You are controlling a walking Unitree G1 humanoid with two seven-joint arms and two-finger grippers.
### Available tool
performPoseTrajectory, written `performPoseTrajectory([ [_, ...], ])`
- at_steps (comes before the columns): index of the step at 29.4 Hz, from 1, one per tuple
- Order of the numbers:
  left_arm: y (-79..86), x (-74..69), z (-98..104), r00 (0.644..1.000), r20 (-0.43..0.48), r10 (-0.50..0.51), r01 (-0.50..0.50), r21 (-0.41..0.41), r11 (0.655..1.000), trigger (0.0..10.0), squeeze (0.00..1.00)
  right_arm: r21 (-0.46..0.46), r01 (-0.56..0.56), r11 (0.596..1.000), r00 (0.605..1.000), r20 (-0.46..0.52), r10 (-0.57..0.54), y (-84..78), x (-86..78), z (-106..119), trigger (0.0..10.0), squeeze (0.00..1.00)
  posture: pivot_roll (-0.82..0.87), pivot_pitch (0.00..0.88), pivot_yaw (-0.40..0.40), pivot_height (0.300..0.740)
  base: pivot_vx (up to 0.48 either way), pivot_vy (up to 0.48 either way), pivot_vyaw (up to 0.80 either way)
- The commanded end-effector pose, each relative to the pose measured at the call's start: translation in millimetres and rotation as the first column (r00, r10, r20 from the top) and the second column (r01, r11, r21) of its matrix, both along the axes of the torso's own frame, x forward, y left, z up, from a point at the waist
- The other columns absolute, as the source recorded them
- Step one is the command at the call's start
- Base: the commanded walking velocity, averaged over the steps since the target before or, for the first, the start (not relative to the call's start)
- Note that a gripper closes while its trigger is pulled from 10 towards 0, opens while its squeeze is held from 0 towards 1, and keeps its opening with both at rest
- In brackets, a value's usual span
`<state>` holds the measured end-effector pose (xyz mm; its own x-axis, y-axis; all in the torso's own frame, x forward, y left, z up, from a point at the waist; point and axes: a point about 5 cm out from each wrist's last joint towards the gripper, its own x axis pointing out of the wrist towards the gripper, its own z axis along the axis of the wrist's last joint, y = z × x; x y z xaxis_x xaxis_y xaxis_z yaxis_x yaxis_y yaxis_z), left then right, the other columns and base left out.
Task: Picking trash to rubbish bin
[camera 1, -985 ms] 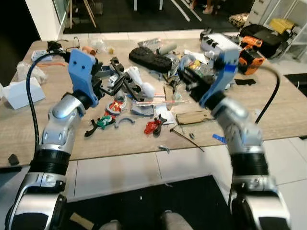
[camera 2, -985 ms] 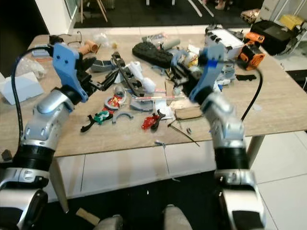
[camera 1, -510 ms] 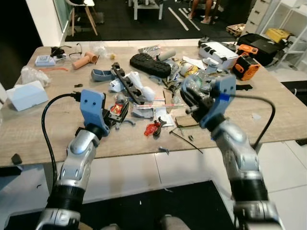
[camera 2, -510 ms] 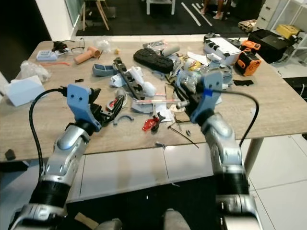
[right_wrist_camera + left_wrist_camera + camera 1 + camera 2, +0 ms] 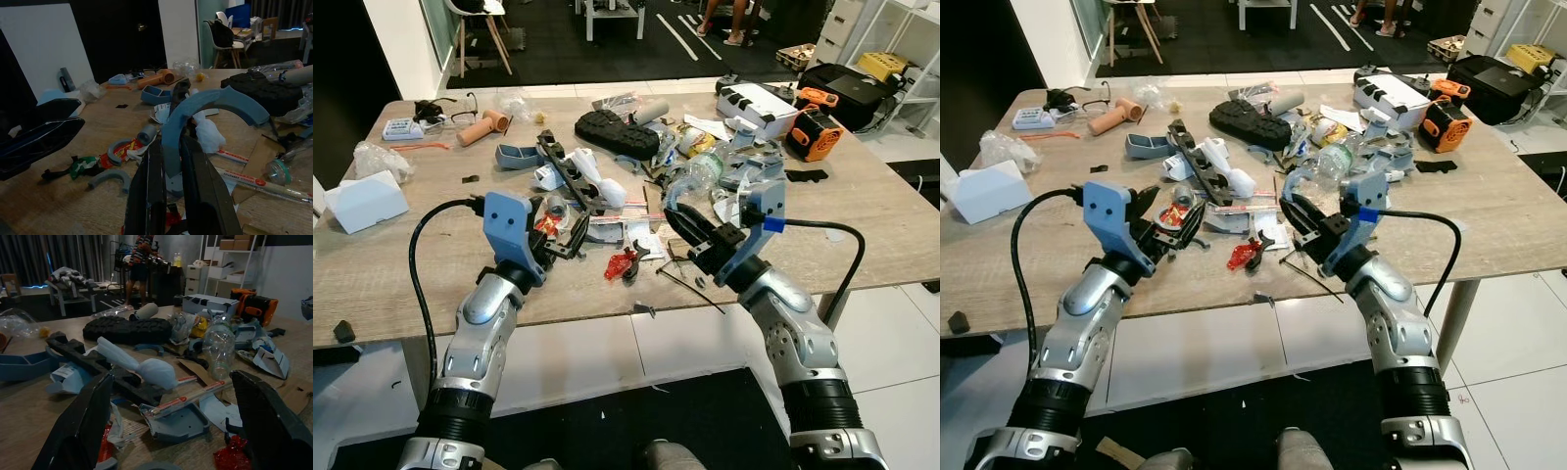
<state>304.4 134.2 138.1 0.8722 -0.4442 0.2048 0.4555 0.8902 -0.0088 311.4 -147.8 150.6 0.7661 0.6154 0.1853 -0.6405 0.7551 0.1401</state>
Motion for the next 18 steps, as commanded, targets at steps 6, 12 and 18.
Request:
performPoseTrajectory([
  [6, -5.0, 2.1, -6.1, 0.999, -0.021, -0.035, 0.035, 0.002, 0.999, 10.0, 0.00, 0.005, -0.014, 1.000, 1.000, -0.015, 0.014, -6.6, -0.4, -4.2, 10.0, 0.00, -0.08, 0.000, -0.029, 0.740, 0.000, 0.000, 0.00],
  [12, -5.0, 1.8, -7.3, 0.999, -0.024, -0.039, 0.039, 0.005, 0.999, 10.0, 0.00, 0.001, -0.013, 1.000, 1.000, -0.015, 0.013, -6.3, -0.5, -4.9, 10.0, 0.00, -0.08, 0.000, -0.025, 0.740, 0.000, 0.000, 0.00],
  [18, -7.3, 1.8, -7.9, 0.999, -0.027, -0.038, 0.039, 0.010, 0.999, 10.0, 0.00, -0.003, -0.002, 1.000, 1.000, -0.018, 0.002, -6.6, -0.2, -5.8, 10.0, 0.00, -0.09, 0.000, -0.026, 0.740, 0.000, 0.000, 0.00],
])
